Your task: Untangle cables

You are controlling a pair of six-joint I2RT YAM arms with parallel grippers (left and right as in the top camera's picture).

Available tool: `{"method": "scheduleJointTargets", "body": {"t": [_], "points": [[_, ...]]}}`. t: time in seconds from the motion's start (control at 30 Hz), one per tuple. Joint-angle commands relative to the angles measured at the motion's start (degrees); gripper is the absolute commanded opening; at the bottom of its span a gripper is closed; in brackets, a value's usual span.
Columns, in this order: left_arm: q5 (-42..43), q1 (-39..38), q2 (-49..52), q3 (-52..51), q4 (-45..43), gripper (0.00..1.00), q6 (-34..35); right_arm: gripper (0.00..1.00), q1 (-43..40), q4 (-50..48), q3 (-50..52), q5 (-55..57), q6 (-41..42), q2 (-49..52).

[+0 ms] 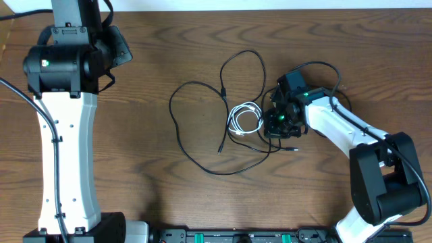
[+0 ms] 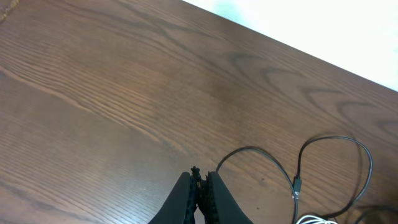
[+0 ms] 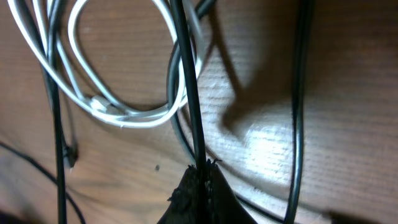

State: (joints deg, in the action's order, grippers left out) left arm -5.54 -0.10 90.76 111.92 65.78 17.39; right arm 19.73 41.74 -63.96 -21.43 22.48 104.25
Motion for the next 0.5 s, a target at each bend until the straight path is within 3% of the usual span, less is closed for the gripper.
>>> {"method": "scheduleJointTargets", "body": {"t": [0.0,0.27,0.47], "points": [[2.51,0.11,0.61,-0.96,0.2,0.08,0.44,0.01,-0.22,3.02,-6.03,-2.67,-3.5,-0.04],[22.4,-1.07,0.61,-4.87,-0.35,0.08,-8.61,0.01,-0.28,12.28,-25.16,-3.67,-5.11,-0.5],[37.4,-4.61,0.66,-10.01,-3.48,0.07,-16.28,0.01,-0.76,13.97,-30.75,-3.74,-2.14,-0.5]]}}
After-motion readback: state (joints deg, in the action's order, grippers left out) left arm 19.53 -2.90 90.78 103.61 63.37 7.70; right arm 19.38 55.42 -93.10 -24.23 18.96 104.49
